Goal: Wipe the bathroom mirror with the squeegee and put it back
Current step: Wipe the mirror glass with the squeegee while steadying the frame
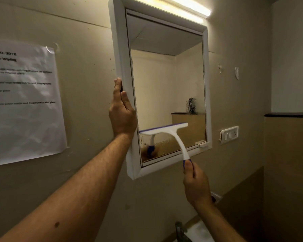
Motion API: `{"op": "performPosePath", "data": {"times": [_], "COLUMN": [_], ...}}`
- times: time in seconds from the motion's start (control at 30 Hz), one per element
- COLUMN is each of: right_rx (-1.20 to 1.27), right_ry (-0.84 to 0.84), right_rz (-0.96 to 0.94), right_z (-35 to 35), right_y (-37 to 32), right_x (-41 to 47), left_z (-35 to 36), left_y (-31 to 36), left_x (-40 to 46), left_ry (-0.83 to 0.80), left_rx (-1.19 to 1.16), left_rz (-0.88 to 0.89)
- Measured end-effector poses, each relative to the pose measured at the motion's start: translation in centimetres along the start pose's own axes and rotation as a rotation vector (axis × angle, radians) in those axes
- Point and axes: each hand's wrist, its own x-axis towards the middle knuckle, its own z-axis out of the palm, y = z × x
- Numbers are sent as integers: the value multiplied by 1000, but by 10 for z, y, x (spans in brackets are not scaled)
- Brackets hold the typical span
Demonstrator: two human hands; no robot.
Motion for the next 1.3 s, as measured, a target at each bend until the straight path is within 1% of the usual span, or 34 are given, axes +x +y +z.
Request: {"op": "performPosePath", "data": {"times": [0.13, 0.3, 0.4, 0.6, 0.73, 0.9, 0.97, 1.07, 1.17, 1.3], "right_rx": [59, 270, 218, 94, 66, 50, 45, 47, 34, -8], "right_ry": [-58, -96, -79, -65, -61, -38, -27, -25, -34, -35], "right_rz": [21, 106, 107, 131, 98, 63, 61, 40, 83, 54], "right_z": [-7, 3, 8, -1, -12, 1, 7, 8, 1, -8], "right_y": [-7, -53, -51, -2, -13, -41, -34, -3, 22, 15], "right_x": [1, 31, 30, -14, -7, 24, 21, -3, -25, -19], "left_z": [1, 1, 2, 2, 2, 2, 2, 1, 2, 1], "left_y": [-1, -3, -4, -4, -5, -10, -10, -10, -8, -7], "left_x": [0, 0, 1, 1, -1, -6, -7, -8, -10, -11], "left_ry": [13, 12, 10, 26, 11, 14, 18, 28, 48, 45], "left_rx": [-14, -12, -12, -3, 16, 21, 26, 27, 36, 53], "left_rz": [7, 0, -1, 11, -14, -14, -3, -3, 2, -6]}}
